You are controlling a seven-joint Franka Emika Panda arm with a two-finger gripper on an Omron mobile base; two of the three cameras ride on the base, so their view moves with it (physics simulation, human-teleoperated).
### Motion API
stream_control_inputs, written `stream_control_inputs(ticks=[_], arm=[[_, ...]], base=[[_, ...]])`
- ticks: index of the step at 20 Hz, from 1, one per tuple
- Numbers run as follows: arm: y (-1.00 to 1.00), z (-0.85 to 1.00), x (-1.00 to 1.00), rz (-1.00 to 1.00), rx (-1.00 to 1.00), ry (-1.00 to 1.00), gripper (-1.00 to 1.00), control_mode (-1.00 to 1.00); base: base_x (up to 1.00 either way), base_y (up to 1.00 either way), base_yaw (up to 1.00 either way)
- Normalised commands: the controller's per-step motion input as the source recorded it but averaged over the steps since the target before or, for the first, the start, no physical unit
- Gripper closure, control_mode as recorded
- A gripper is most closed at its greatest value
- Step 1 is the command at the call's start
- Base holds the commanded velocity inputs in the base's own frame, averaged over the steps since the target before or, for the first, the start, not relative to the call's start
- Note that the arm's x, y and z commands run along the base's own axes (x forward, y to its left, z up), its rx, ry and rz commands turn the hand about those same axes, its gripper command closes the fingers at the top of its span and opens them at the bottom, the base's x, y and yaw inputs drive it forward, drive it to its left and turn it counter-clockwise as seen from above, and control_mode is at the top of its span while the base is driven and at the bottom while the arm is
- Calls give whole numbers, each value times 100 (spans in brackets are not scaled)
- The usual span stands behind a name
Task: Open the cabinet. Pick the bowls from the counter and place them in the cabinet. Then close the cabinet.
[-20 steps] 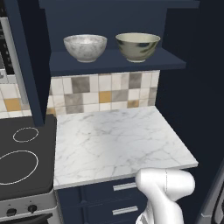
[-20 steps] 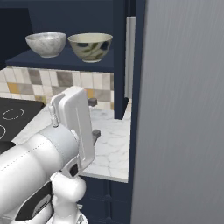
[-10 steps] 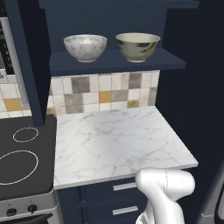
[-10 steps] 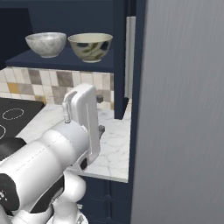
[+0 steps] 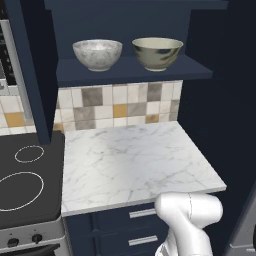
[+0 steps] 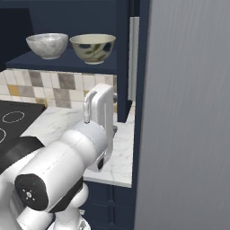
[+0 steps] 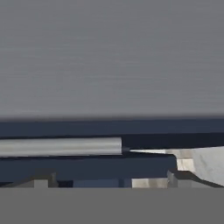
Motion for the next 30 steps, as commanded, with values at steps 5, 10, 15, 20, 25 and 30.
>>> stream_control_inputs(ticks=[5,10,15,20,25,30], arm=[[-10,0,21,0,0,-1,-100,-100],[-9,0,29,0,1,0,-100,-100],[-14,0,28,0,3,0,-100,-100],[-12,-1,31,0,4,0,-100,-100],[-6,-3,29,0,3,0,-100,-100],[-13,-2,20,0,5,0,-100,-100]], base=[[0,0,0],[0,0,0],[0,0,0],[0,0,0],[0,0,0],[0,0,0]])
